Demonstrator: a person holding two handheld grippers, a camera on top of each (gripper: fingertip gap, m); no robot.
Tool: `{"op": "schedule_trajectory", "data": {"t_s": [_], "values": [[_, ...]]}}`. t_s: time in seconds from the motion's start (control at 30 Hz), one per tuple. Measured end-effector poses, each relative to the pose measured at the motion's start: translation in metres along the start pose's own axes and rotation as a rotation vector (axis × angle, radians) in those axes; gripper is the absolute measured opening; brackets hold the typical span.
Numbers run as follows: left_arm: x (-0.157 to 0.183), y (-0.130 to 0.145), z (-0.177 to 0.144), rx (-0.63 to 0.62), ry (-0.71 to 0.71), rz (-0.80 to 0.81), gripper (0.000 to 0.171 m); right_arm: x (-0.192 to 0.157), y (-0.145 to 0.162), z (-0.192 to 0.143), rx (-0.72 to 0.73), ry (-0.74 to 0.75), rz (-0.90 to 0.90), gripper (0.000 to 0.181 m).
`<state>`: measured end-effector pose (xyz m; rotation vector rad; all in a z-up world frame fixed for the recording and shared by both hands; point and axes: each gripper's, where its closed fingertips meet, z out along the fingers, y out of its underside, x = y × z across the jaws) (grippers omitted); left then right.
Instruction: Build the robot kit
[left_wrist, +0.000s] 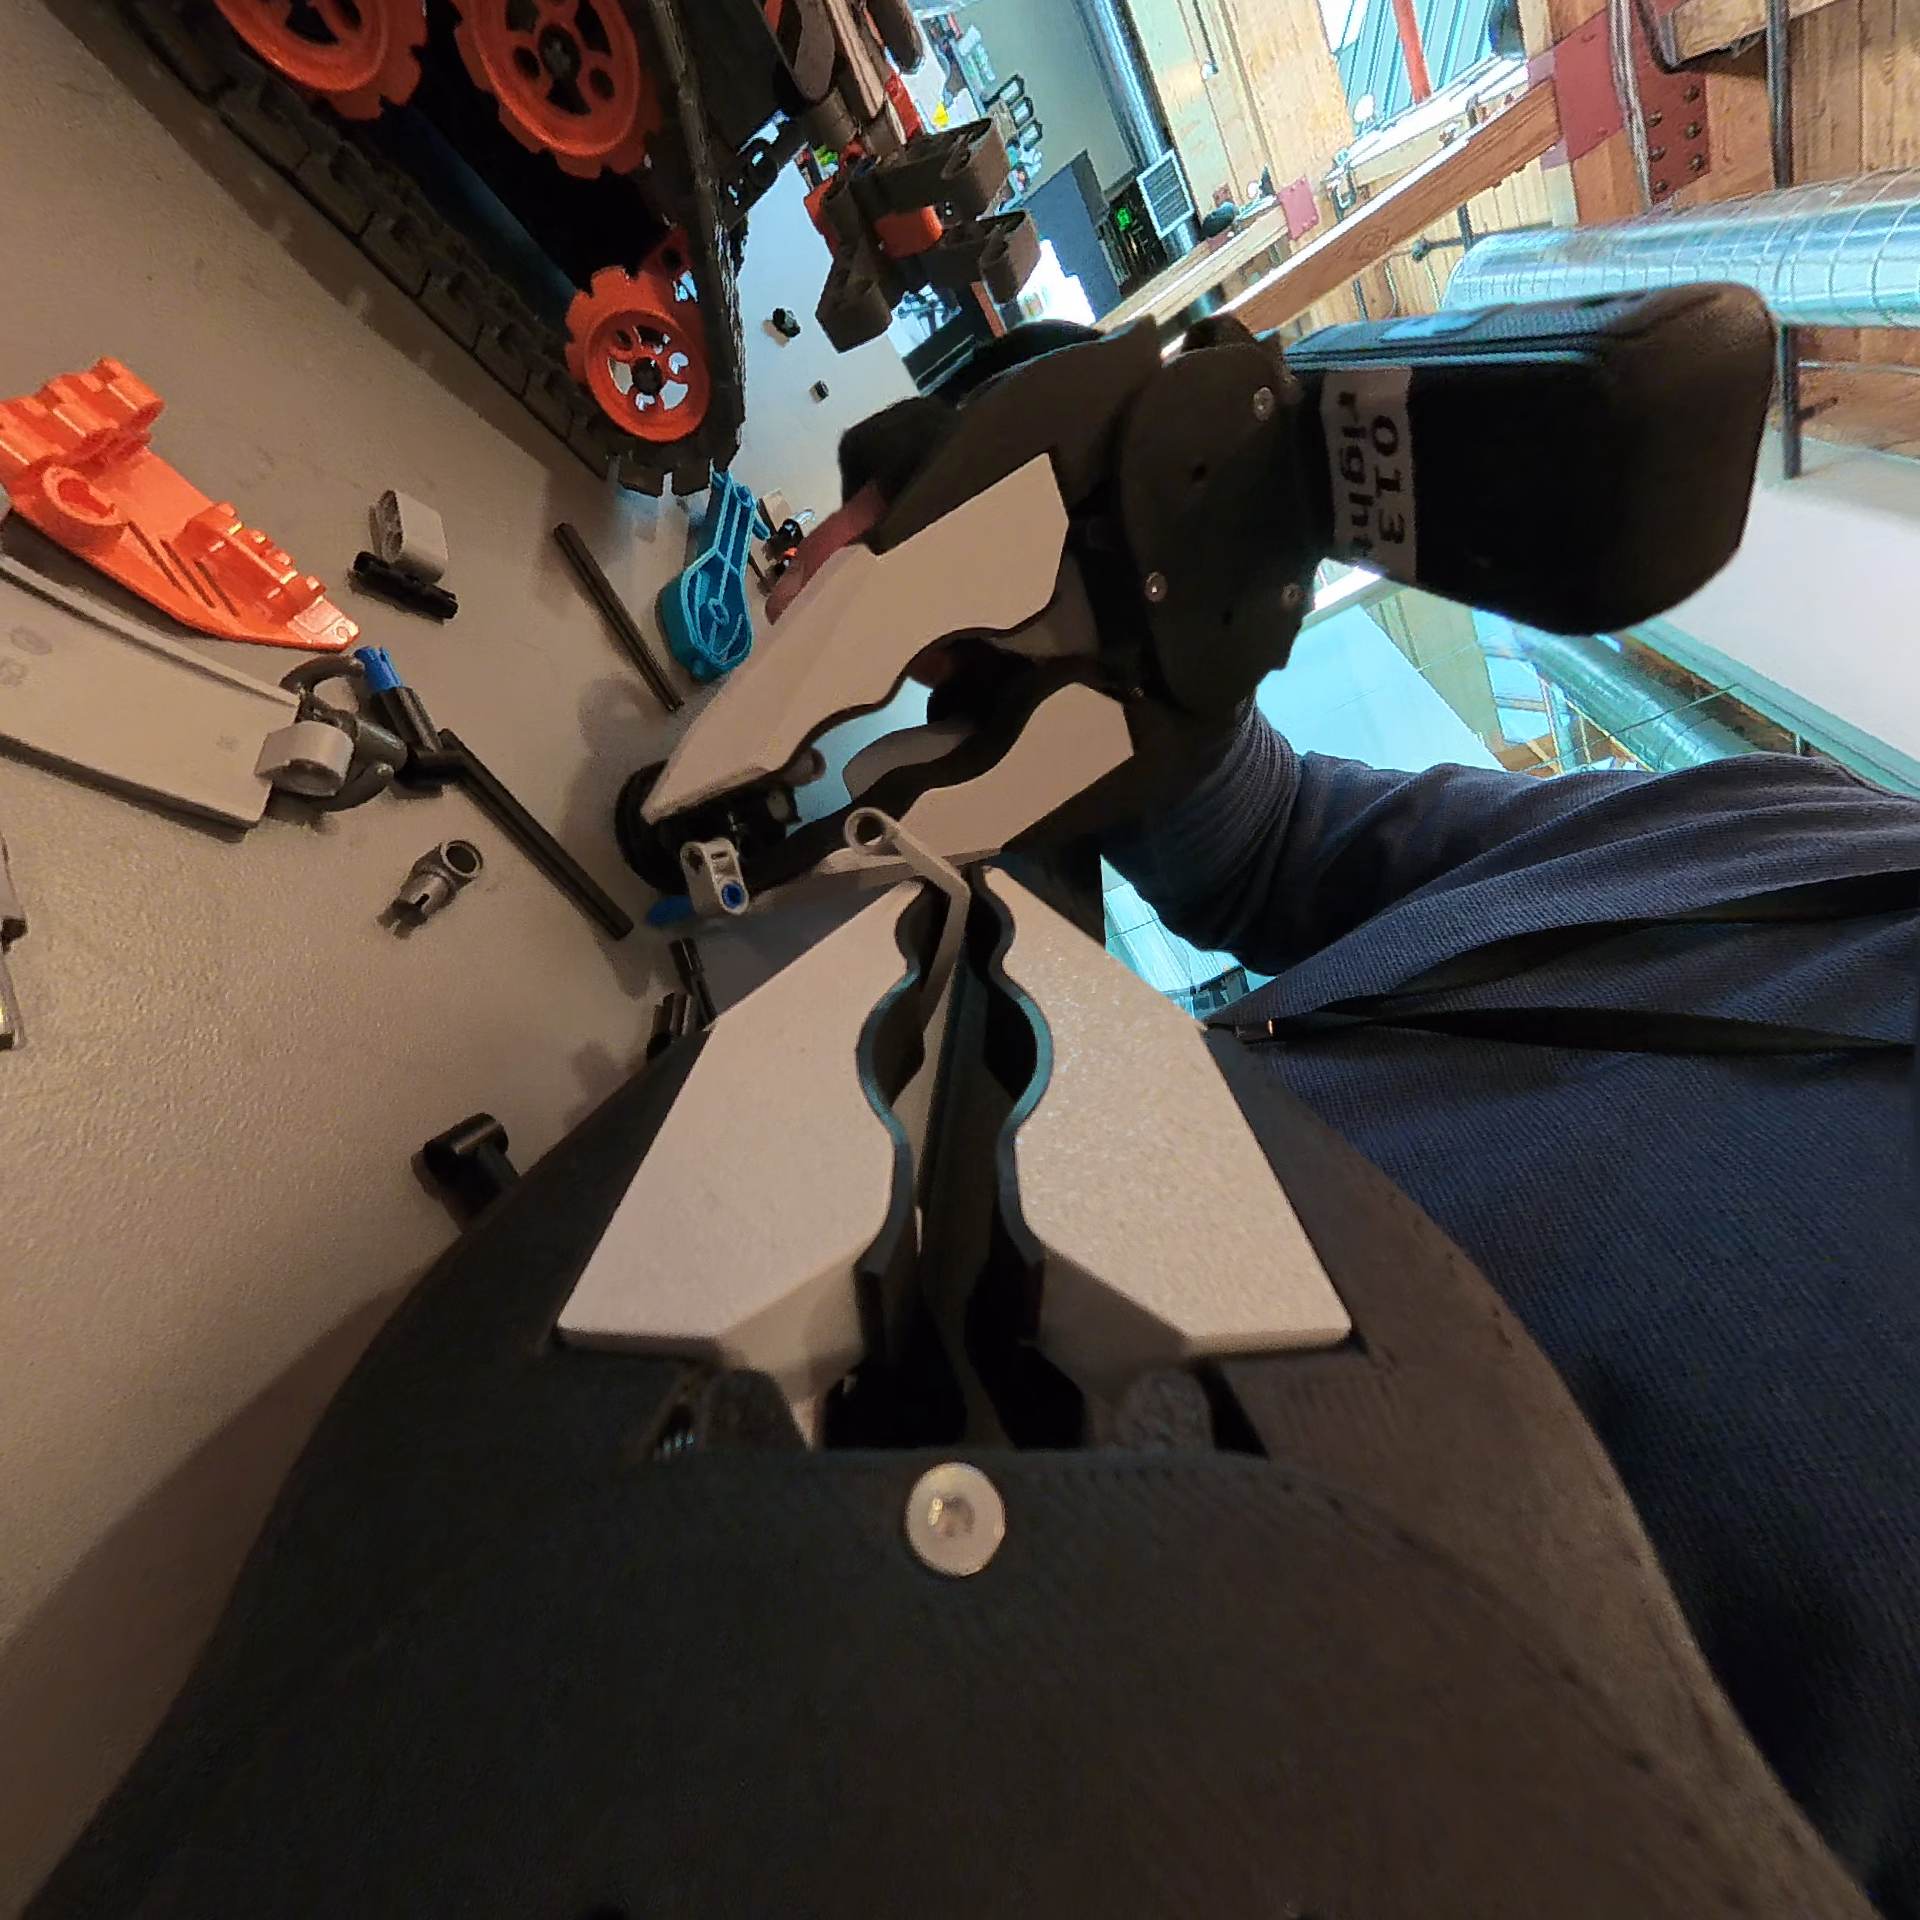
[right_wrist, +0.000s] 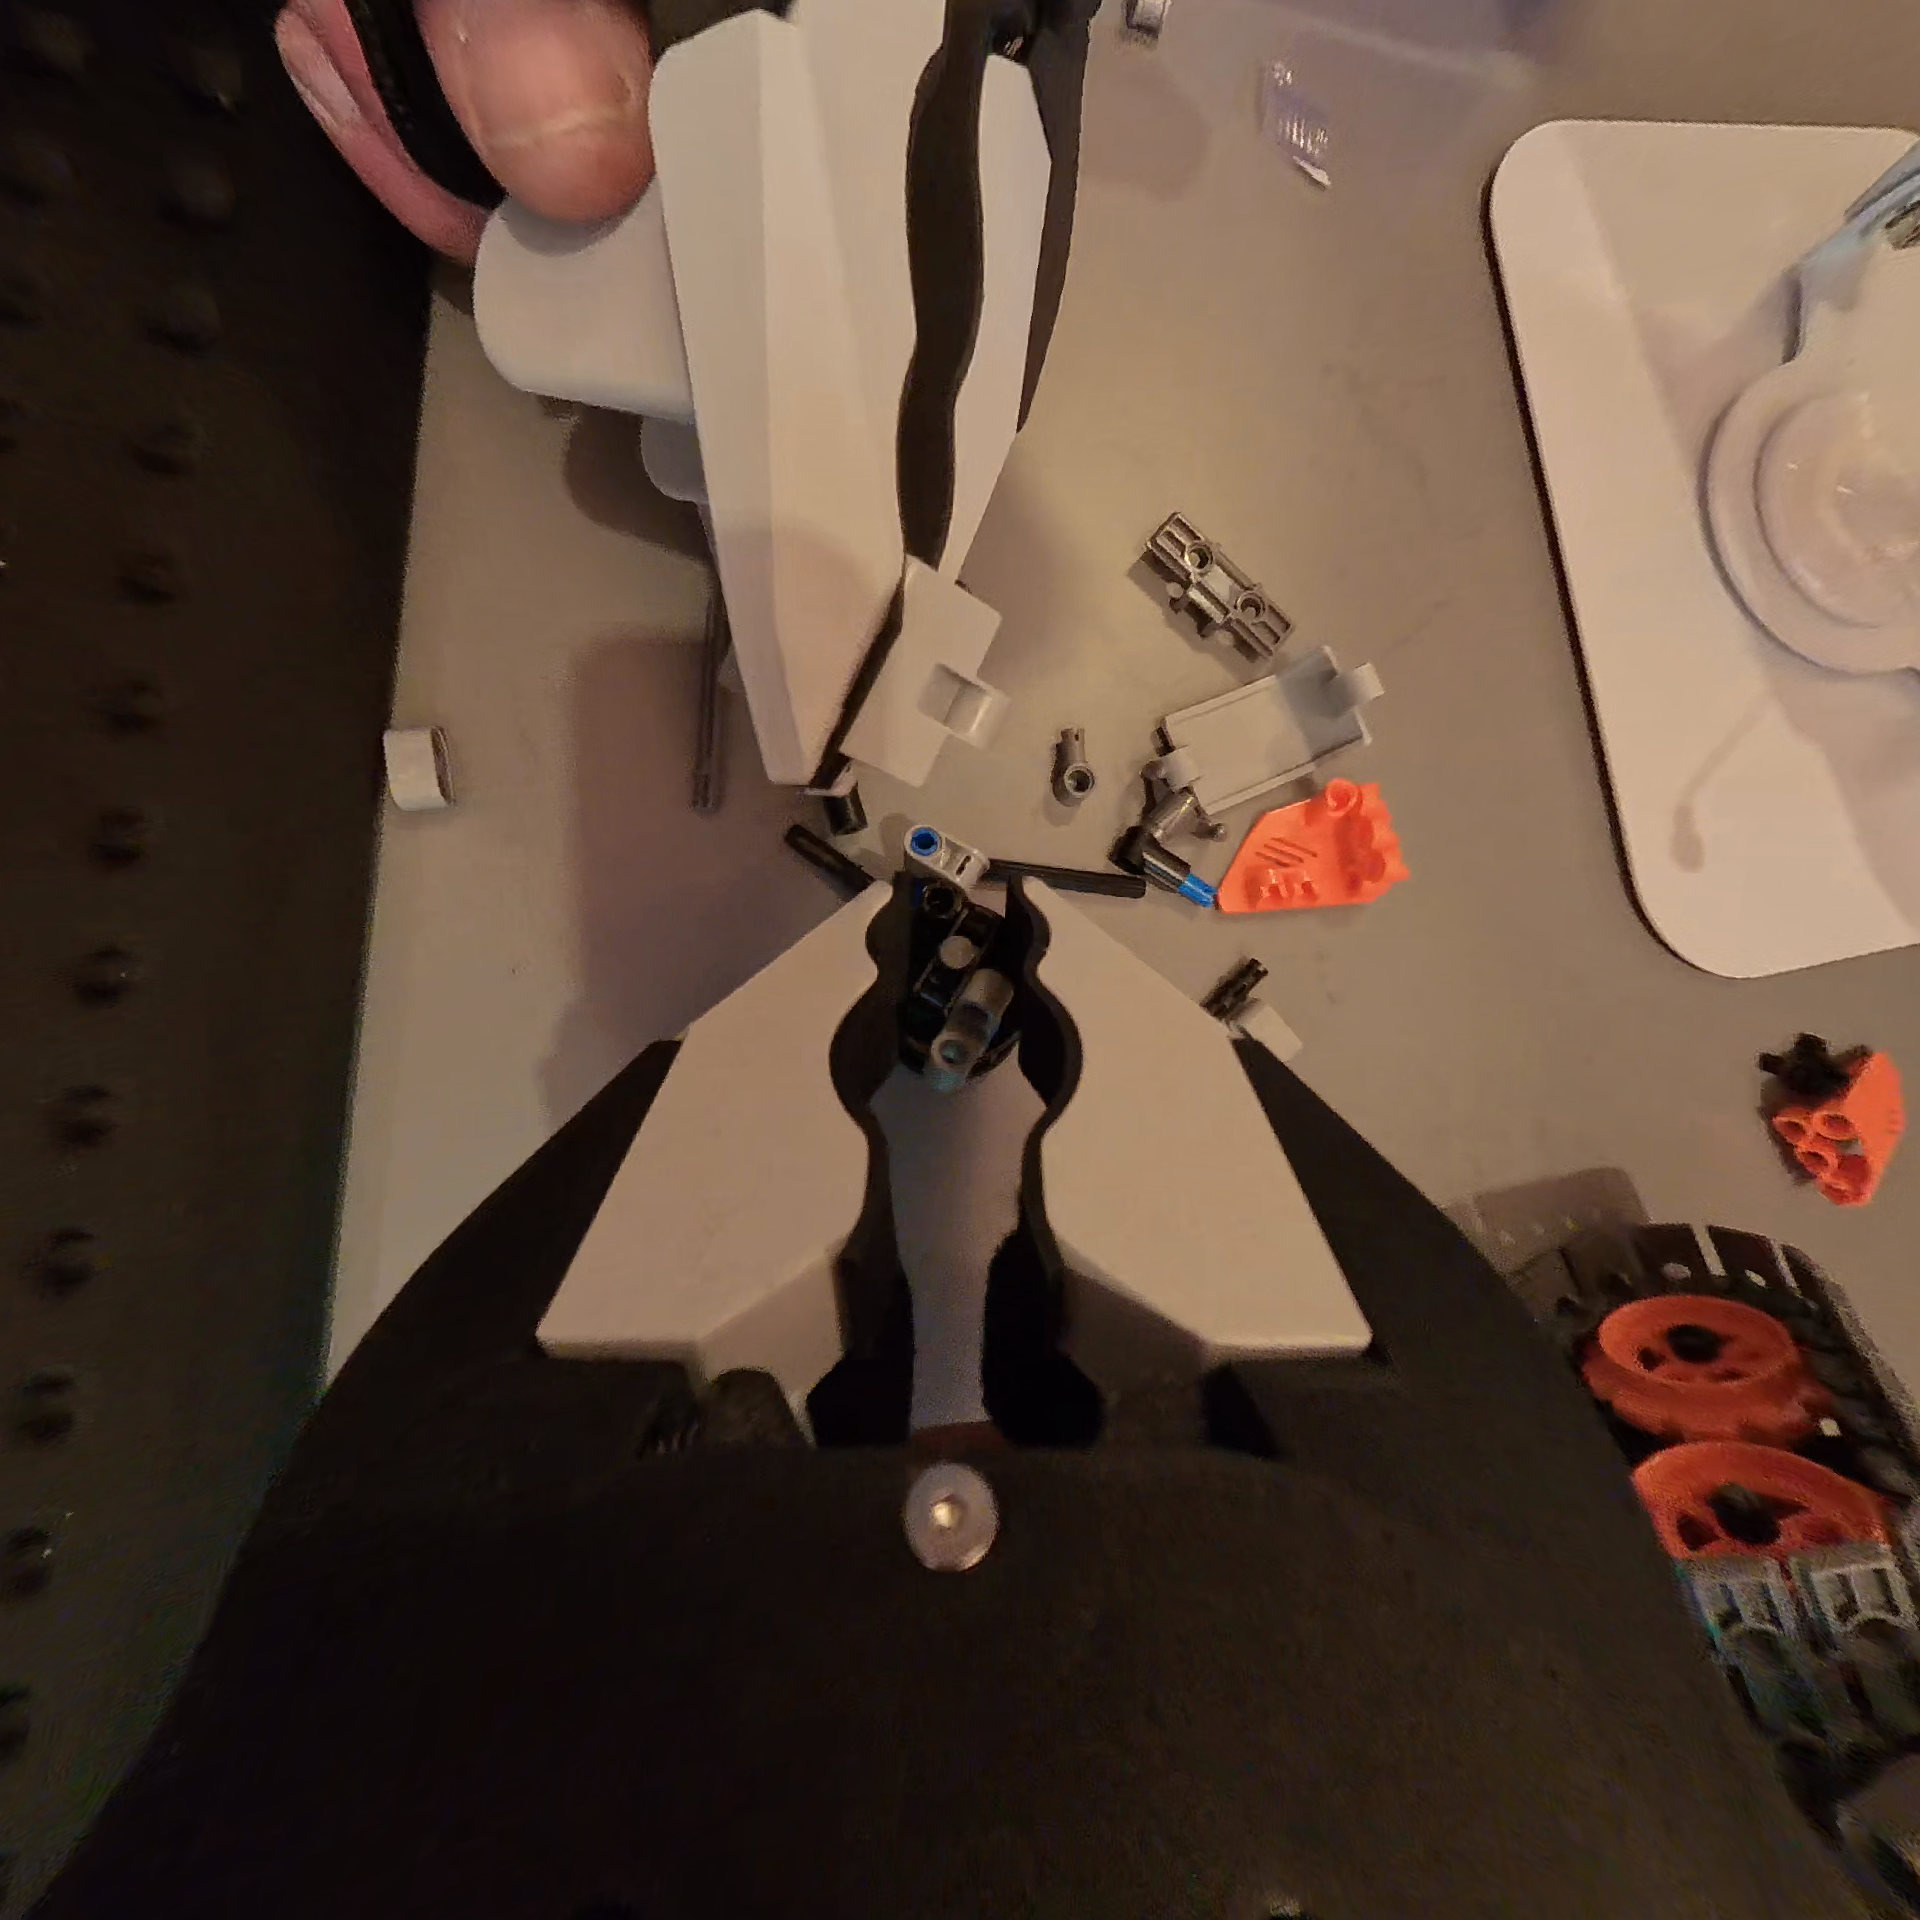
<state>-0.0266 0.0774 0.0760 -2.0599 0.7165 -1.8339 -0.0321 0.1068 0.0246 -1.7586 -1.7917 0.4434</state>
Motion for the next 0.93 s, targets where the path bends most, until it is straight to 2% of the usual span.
{"op": "schedule_trajectory", "data": {"t_s": [0.17, 0.43, 0.6, 0.73, 0.93], "values": [[0.009, -0.006, -0.004, 0.044, 0.07, 0.0, 0.002, 0.005, -0.005, -0.007, 0.102, -0.001, 0.134, 0.012], [0.053, -0.035, -0.011, 0.241, 0.354, 0.01, 0.001, 0.018, -0.053, -0.073, 0.662, 0.017, 0.445, 0.012], [0.079, -0.047, -0.01, 0.35, 0.508, 0.041, 0.001, 0.017, -0.071, -0.106, 0.886, 0.034, 0.468, 0.012], [0.092, -0.052, -0.008, 0.422, 0.6, 0.038, 0.001, 0.018, -0.077, -0.124, 0.965, 0.109, 0.428, 0.012], [0.1, -0.054, -0.006, 0.491, 0.681, 0.025, 0.001, 0.019, -0.079, -0.135, 1.011, 0.151, 0.417, 0.012]]}}
